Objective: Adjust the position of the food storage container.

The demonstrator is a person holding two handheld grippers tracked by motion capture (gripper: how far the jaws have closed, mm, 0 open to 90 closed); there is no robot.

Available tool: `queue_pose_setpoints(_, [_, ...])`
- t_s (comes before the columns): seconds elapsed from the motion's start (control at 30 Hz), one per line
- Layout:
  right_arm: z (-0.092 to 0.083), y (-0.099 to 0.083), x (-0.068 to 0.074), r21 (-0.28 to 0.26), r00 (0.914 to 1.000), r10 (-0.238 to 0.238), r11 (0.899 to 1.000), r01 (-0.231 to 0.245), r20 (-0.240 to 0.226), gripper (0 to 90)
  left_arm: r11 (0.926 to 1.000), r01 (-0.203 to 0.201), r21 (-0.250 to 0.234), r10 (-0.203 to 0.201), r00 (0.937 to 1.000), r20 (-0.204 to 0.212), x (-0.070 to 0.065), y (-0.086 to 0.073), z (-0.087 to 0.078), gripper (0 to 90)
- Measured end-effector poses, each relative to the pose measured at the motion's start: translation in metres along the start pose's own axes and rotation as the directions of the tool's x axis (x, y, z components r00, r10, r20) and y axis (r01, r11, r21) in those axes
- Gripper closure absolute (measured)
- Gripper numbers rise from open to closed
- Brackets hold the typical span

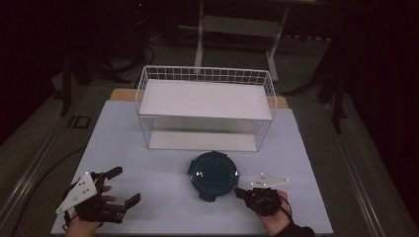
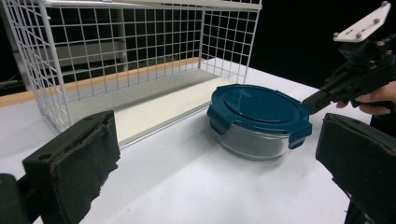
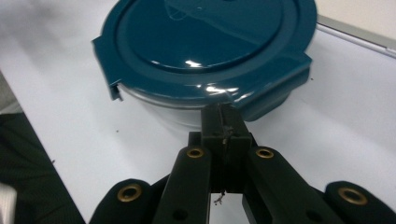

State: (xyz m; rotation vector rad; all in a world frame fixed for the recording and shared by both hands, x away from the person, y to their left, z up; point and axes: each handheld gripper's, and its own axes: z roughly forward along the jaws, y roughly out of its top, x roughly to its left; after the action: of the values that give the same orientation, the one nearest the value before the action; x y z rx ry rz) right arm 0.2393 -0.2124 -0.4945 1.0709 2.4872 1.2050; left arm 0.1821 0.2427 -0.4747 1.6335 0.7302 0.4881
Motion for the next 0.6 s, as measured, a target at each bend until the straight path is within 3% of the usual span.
queue_pose_setpoints(0.2, [0.005, 0.0, -0.002, 0.02, 0.9999, 0.0, 1.0, 0.0, 0.011, 90.0, 1.0, -0.001, 0.001, 0.001, 1.0, 0.003, 0.0, 0.0, 0.0, 0.0])
queue_pose_setpoints(0.37, [0.004, 0.003, -0.009, 0.006, 0.9995, 0.027, 1.0, -0.027, 0.015, 90.0, 1.0, 0.0, 0.004, 0.0, 1.0, 0.002, 0.0, 0.0, 0.001, 0.0])
queue_pose_setpoints(0.6, [0.007, 0.007, -0.019, 0.0, 0.9988, 0.03, 1.0, -0.03, 0.04, 90.0, 1.0, -0.001, 0.007, 0.001, 1.0, 0.003, -0.001, 0.0, 0.001, 0.0])
